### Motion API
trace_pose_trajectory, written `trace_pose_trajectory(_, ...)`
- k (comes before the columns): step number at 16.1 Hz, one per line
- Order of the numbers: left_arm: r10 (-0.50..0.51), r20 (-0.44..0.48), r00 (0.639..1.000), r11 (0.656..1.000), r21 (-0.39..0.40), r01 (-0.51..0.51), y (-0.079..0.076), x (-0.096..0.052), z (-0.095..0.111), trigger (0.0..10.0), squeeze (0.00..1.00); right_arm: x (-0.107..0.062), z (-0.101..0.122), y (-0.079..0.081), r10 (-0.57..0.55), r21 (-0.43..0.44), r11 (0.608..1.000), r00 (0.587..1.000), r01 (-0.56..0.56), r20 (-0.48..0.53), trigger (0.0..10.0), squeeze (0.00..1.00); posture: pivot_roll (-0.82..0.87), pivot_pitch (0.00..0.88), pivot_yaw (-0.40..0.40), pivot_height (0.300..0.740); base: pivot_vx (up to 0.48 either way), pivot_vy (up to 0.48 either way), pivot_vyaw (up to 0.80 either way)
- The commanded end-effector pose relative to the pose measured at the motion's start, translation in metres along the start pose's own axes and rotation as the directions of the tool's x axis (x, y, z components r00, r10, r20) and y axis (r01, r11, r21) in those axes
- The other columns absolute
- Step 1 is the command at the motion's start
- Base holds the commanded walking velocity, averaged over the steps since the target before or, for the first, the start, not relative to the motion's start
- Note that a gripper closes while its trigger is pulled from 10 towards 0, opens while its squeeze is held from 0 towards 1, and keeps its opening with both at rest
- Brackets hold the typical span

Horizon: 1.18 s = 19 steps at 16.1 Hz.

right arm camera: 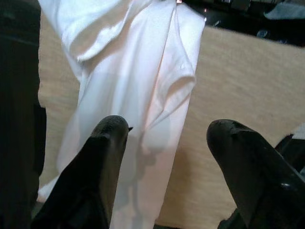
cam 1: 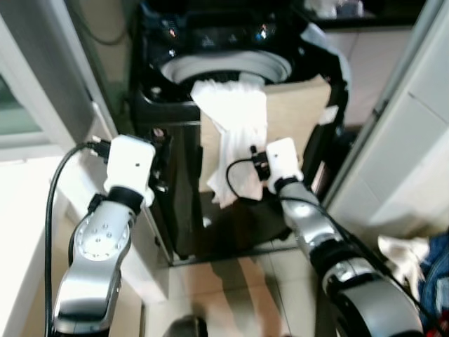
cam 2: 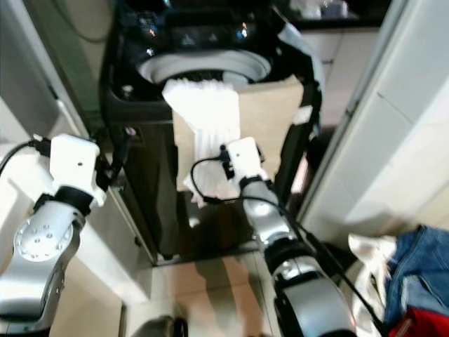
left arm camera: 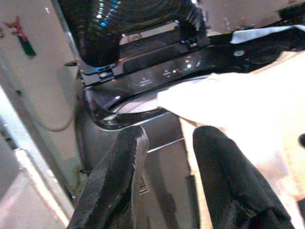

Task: Clothes washing

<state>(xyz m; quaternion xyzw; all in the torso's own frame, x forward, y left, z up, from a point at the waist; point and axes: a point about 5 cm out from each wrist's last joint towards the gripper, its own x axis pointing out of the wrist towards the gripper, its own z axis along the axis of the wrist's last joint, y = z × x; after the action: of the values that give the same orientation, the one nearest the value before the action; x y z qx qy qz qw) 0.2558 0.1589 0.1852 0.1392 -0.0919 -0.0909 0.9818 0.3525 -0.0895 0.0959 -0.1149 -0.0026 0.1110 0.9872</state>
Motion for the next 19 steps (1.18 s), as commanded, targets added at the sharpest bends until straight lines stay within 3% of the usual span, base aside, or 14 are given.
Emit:
trace_pose_trajectory(1, 0.014, 0.001, 1.000, 1.000, 0.011, -0.014, 0.001, -0.004, 0.003, 10.0, 0.00, 0.005, 0.007, -0.002, -0.009, 0.000, 1.000, 1.000, 0.009, 0.020, 0.0, 0.00, 0.13, 0.048, 0.011, 0.740, 0.000, 0.000, 0.00)
trace_pose_trajectory(5, 0.050, -0.030, 0.998, 0.998, 0.043, -0.048, 0.006, -0.031, 0.011, 10.0, 0.00, 0.009, 0.005, 0.008, -0.015, -0.002, 1.000, 1.000, 0.015, -0.026, 0.0, 0.00, 0.25, 0.138, -0.006, 0.740, 0.000, 0.000, 0.00)
trace_pose_trajectory(6, 0.065, -0.045, 0.997, 0.996, 0.061, -0.062, 0.009, -0.041, 0.013, 10.0, 0.00, 0.011, 0.007, 0.009, -0.025, -0.030, 0.999, 0.999, 0.025, -0.023, 10.0, 0.00, 0.28, 0.156, -0.008, 0.740, 0.000, 0.000, 0.00)
trace_pose_trajectory(11, 0.147, -0.130, 0.981, 0.986, 0.095, -0.136, 0.018, -0.081, 0.022, 10.0, 0.00, 0.023, 0.019, 0.005, -0.088, -0.114, 0.990, 0.994, 0.081, -0.058, 10.0, 0.00, 0.39, 0.242, -0.022, 0.740, 0.000, 0.000, 0.00)
trace_pose_trajectory(14, 0.170, -0.168, 0.971, 0.982, 0.110, -0.153, 0.019, -0.096, 0.025, 10.0, 0.00, 0.027, 0.024, -0.008, -0.151, -0.150, 0.979, 0.987, 0.140, -0.063, 10.0, 0.00, 0.43, 0.283, -0.026, 0.740, 0.000, 0.000, 0.00)
trace_pose_trajectory(18, 0.184, -0.200, 0.962, 0.980, 0.115, -0.164, 0.020, -0.106, 0.029, 10.0, 0.00, 0.031, 0.031, -0.009, -0.172, -0.181, 0.971, 0.983, 0.157, -0.069, 10.0, 0.00, 0.44, 0.304, -0.021, 0.740, 0.000, 0.000, 0.00)
trace_pose_trajectory(19, 0.180, -0.204, 0.962, 0.981, 0.116, -0.159, 0.019, -0.108, 0.029, 10.0, 0.00, 0.033, 0.034, -0.005, -0.159, -0.192, 0.971, 0.985, 0.142, -0.075, 10.0, 0.73, 0.45, 0.309, -0.013, 0.740, 0.000, 0.000, 0.00)
